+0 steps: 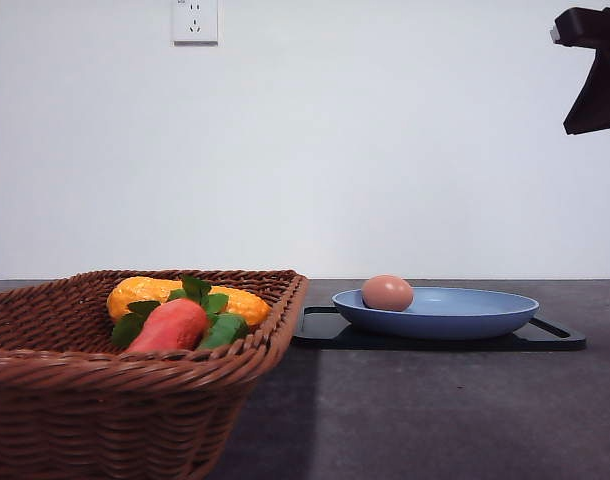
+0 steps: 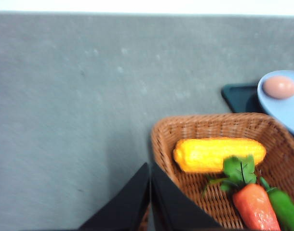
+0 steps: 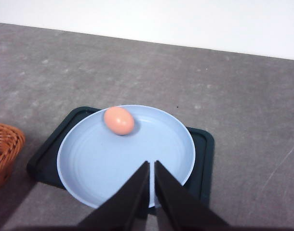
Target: Transfer egg from basket to plate and serve
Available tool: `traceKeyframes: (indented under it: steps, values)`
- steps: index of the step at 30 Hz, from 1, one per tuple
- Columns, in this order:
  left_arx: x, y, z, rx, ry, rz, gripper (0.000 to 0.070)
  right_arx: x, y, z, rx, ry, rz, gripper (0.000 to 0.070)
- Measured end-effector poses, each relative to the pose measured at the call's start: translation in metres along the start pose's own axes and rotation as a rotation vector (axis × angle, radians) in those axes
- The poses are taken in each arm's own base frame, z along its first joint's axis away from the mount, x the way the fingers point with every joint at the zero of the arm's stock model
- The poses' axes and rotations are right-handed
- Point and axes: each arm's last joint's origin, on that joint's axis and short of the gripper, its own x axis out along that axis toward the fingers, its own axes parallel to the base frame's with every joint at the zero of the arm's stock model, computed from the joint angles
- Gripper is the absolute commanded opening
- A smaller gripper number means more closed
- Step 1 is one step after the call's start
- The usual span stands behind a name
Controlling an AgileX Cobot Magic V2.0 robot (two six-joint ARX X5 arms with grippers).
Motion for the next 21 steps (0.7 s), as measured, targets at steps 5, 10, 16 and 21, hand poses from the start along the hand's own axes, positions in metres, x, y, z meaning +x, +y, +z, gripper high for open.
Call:
traceKeyframes:
  steps: [5, 10, 16, 21]
  values:
    - [-0.035, 0.011, 0.003, 0.009, -0.177, 0.070, 0.0000, 0.000, 0.000, 0.000, 0.000, 0.000, 0.000, 0.0000]
    - [-0.048, 0.023, -0.012, 0.025, -0.267, 0.199, 0.0000, 0.000, 0.000, 0.000, 0.000, 0.000, 0.000, 0.0000]
    - [-0.036, 0.035, -0.046, 0.002, -0.233, 0.327, 0.0000, 0.000, 0.000, 0.000, 0.000, 0.000, 0.000, 0.0000]
    - [-0.016, 0.042, -0.078, -0.035, -0.191, 0.351, 0.0000, 0.000, 0.000, 0.000, 0.000, 0.000, 0.000, 0.0000]
